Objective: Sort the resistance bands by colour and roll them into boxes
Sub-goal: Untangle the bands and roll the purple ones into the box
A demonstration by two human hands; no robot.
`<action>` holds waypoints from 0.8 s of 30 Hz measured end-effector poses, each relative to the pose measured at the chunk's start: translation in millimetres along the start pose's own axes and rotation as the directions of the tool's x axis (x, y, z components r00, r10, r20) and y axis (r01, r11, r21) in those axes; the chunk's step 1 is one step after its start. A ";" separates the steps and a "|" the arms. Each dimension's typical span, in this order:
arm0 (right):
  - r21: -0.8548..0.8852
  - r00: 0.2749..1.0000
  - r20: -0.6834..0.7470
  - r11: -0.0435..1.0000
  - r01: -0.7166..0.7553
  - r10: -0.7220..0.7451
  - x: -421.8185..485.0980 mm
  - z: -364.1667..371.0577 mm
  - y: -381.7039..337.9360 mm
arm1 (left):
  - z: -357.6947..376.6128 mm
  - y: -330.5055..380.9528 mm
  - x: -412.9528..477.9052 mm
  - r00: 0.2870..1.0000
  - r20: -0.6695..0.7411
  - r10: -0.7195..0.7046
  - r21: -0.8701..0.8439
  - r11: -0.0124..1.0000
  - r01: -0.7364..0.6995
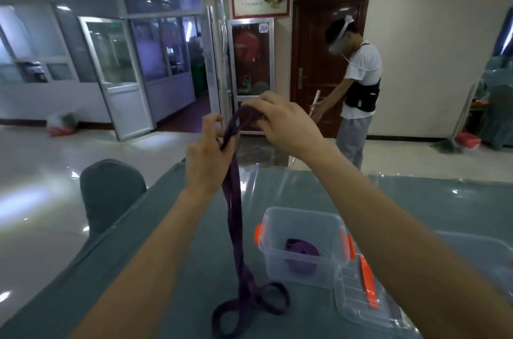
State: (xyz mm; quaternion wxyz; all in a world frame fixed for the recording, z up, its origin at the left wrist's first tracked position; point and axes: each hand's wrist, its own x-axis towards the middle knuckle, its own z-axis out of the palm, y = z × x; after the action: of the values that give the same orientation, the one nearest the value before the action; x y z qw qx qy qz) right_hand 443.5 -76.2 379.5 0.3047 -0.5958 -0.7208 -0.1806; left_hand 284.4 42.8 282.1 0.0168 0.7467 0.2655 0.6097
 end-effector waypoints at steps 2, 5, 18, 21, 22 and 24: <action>0.012 0.997 -0.060 0.999 0.049 -0.049 20.8 -16.1 -15.6 | -21.4 6.2 33.6 0.995 -0.072 0.073 0.094 0.993 -0.066; 0.073 0.969 -0.231 0.992 0.105 -0.085 48.9 -47.0 -36.1 | -54.5 27.4 91.7 0.986 -0.167 0.003 0.005 1.000 -0.002; 0.102 0.904 -0.420 0.985 0.140 -0.085 50.9 -125.4 -35.8 | -69.3 96.6 137.2 0.815 0.559 -0.152 -0.690 0.460 0.559; 0.142 0.896 -0.441 0.982 0.126 -0.052 40.9 -126.9 -25.9 | -60.7 107.2 136.7 0.793 0.605 -0.071 -0.676 0.481 0.558; 0.153 0.905 -0.424 0.982 0.112 -0.037 35.5 -124.6 -20.8 | -55.2 106.8 132.1 0.767 0.640 -0.056 -0.658 0.475 0.584; 0.204 0.928 -0.371 0.978 0.040 0.040 18.1 -116.1 -7.6 | -39.3 104.6 115.6 0.715 0.697 -0.061 -0.625 0.438 0.646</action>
State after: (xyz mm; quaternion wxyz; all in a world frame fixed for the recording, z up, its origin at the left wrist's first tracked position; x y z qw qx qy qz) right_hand 460.3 -136.7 479.1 0.4965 -0.5156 -0.6647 -0.2143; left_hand 301.0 -10.5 432.9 0.5895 0.7089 0.0787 0.3791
